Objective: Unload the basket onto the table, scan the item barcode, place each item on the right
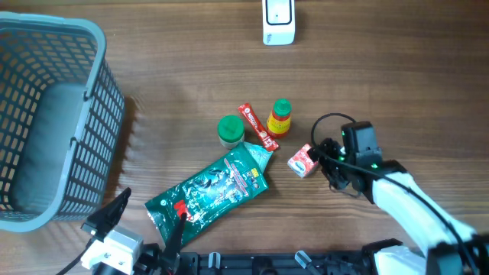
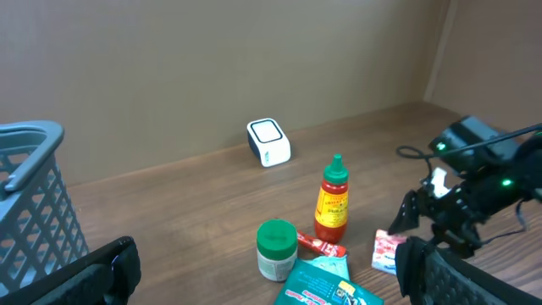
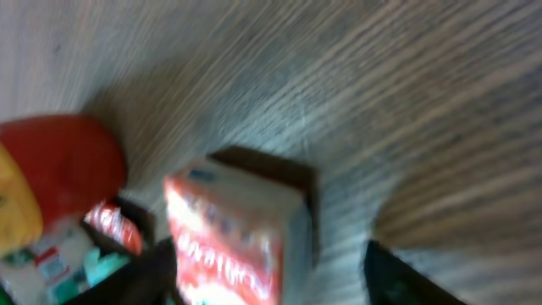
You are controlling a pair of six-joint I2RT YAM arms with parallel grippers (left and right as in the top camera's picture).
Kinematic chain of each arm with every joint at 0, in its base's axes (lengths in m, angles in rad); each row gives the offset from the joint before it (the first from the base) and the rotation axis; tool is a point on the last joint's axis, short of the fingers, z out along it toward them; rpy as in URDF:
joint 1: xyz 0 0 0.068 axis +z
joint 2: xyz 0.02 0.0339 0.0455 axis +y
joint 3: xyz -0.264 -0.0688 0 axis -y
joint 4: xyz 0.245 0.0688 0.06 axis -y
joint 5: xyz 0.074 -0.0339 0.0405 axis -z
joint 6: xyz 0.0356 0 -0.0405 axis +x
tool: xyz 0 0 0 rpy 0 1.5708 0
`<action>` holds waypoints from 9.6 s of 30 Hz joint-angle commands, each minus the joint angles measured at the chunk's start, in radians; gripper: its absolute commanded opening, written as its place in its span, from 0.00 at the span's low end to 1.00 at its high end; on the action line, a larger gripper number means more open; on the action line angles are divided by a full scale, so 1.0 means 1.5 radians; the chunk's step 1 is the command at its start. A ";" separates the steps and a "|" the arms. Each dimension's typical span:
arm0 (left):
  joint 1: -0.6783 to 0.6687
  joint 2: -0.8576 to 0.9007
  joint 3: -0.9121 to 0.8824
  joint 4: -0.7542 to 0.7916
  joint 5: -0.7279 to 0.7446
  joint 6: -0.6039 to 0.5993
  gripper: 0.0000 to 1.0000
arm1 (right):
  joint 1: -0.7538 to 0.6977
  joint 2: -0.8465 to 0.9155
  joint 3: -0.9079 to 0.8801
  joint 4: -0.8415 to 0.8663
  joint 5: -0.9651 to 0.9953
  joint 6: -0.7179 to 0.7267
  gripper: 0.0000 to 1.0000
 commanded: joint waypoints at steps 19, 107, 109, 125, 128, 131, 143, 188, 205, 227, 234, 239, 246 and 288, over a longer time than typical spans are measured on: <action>-0.001 -0.005 -0.001 0.002 0.005 -0.006 1.00 | -0.034 0.092 0.001 0.005 -0.175 -0.101 0.04; -0.001 -0.005 -0.001 0.001 0.005 -0.006 1.00 | -0.095 0.135 0.421 0.327 0.019 -0.640 0.05; -0.001 -0.005 -0.001 0.001 0.005 -0.006 1.00 | -0.053 0.172 0.473 0.314 0.113 -0.698 0.05; -0.001 -0.005 -0.001 0.001 0.005 -0.006 1.00 | 0.049 0.503 0.774 0.326 0.280 -1.139 0.05; -0.001 -0.005 -0.001 0.001 0.005 -0.006 1.00 | 0.061 0.535 0.774 0.373 0.326 -1.214 0.05; -0.001 -0.005 -0.001 0.001 0.005 -0.006 1.00 | 0.072 0.565 0.774 0.389 0.330 -1.294 0.05; -0.001 -0.005 -0.001 0.001 0.005 -0.006 1.00 | 0.080 0.608 0.774 0.440 0.302 -1.383 0.05; -0.001 -0.005 -0.001 0.001 0.005 -0.006 1.00 | -0.052 0.501 0.920 0.202 0.680 -1.100 0.05; -0.001 -0.005 -0.001 0.001 0.005 -0.006 1.00 | -0.593 0.499 0.868 -0.296 0.395 -0.662 0.15; -0.001 -0.005 -0.001 0.001 0.005 -0.006 1.00 | -0.483 0.223 0.785 -0.571 0.183 -0.250 1.00; -0.001 -0.005 -0.001 0.001 0.005 -0.006 1.00 | -0.261 0.221 0.784 -0.615 0.195 -0.179 1.00; -0.001 -0.005 -0.001 0.001 0.005 -0.006 1.00 | -0.171 0.221 0.784 -0.666 0.204 -0.156 1.00; -0.001 -0.005 -0.001 0.001 0.005 -0.006 1.00 | -0.145 0.222 0.784 -0.737 0.042 -0.126 1.00; -0.001 -0.005 -0.001 0.001 0.005 -0.006 1.00 | -0.113 0.207 0.784 -0.655 -0.130 -0.144 1.00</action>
